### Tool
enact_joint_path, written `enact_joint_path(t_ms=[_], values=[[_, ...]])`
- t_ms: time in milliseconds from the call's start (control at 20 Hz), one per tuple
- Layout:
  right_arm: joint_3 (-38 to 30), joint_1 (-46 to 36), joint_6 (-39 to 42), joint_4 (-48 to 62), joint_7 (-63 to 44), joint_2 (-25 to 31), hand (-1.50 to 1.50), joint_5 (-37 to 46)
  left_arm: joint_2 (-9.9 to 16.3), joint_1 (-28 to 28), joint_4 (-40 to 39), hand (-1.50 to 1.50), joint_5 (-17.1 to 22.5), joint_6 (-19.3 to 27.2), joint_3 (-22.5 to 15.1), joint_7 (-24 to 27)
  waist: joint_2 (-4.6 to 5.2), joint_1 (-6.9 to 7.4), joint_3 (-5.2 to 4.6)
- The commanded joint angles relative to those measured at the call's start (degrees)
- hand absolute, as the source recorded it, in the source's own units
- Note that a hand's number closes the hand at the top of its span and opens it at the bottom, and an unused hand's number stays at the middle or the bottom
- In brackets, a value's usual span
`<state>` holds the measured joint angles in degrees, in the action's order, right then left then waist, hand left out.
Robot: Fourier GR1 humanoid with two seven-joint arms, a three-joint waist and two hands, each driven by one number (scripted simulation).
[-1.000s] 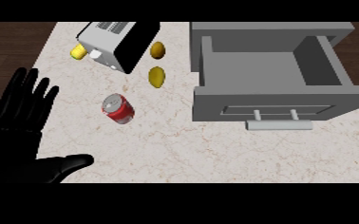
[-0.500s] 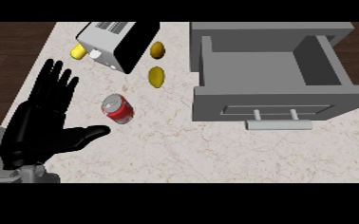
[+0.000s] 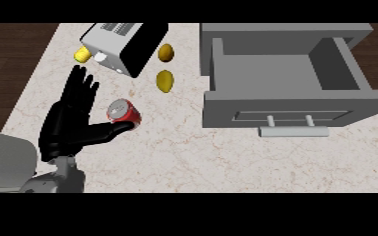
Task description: Pick up the can, place it into the drawer and close the drawer
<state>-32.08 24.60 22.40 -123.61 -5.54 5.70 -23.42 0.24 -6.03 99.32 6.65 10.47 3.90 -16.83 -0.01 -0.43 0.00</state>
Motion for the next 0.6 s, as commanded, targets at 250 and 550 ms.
enact_joint_path(t_ms=[250, 550], values=[[-4.4, 0.5, 2.9, -1.3, -2.1, -1.0, -1.5, -3.4, -0.2, -0.6, -13.3, -1.5, 0.2, 3.0, -1.2, 10.7, -0.01, -0.05, -0.02], [-3.9, 0.5, 2.9, -4.8, -4.7, -3.3, -1.5, -3.7, 0.9, -1.2, -21.3, -1.5, 0.9, -0.1, 4.8, 19.5, 0.02, 0.02, -0.03]])
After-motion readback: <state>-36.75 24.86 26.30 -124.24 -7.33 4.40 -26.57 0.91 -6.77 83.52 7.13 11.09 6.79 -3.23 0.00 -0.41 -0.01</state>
